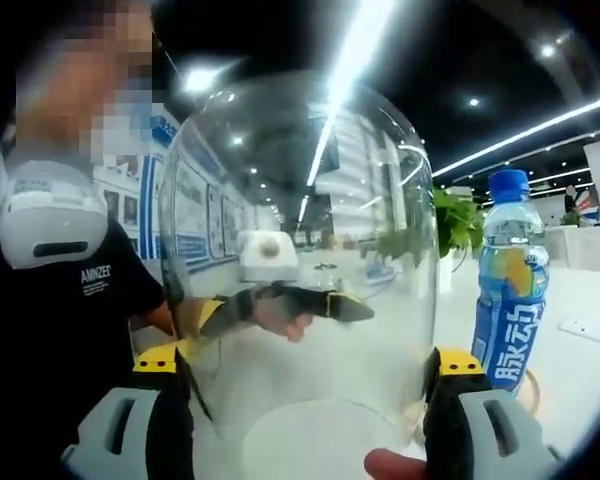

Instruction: Open the cover put in the Mizone put the cover back on

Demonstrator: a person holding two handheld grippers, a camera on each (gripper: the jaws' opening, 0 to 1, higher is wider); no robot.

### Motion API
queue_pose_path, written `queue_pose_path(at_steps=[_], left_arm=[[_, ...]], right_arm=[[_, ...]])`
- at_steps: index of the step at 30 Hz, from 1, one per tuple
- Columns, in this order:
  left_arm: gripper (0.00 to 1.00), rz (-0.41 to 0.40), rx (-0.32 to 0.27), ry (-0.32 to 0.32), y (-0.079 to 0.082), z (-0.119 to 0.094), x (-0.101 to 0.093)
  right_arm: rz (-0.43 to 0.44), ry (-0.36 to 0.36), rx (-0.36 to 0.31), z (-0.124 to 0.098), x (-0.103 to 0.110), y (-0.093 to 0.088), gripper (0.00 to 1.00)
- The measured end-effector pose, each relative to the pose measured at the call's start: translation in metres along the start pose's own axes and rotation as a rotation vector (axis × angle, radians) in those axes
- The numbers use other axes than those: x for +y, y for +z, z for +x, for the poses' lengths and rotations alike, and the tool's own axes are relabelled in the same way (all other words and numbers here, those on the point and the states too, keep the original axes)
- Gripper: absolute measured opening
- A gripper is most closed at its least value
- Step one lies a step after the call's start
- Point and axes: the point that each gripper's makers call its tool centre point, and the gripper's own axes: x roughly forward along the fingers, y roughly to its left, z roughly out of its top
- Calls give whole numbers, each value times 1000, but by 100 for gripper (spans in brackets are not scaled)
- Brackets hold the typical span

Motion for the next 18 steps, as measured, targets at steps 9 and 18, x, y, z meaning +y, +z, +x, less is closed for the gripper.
queue_pose_path(at_steps=[9,18], left_arm=[[80,34,26,17,-1,12,4],[80,69,79,27,-1,14,-6]], right_arm=[[-8,-42,-3,1,-6,1,90],[-27,-34,35,-2,2,1,90]])
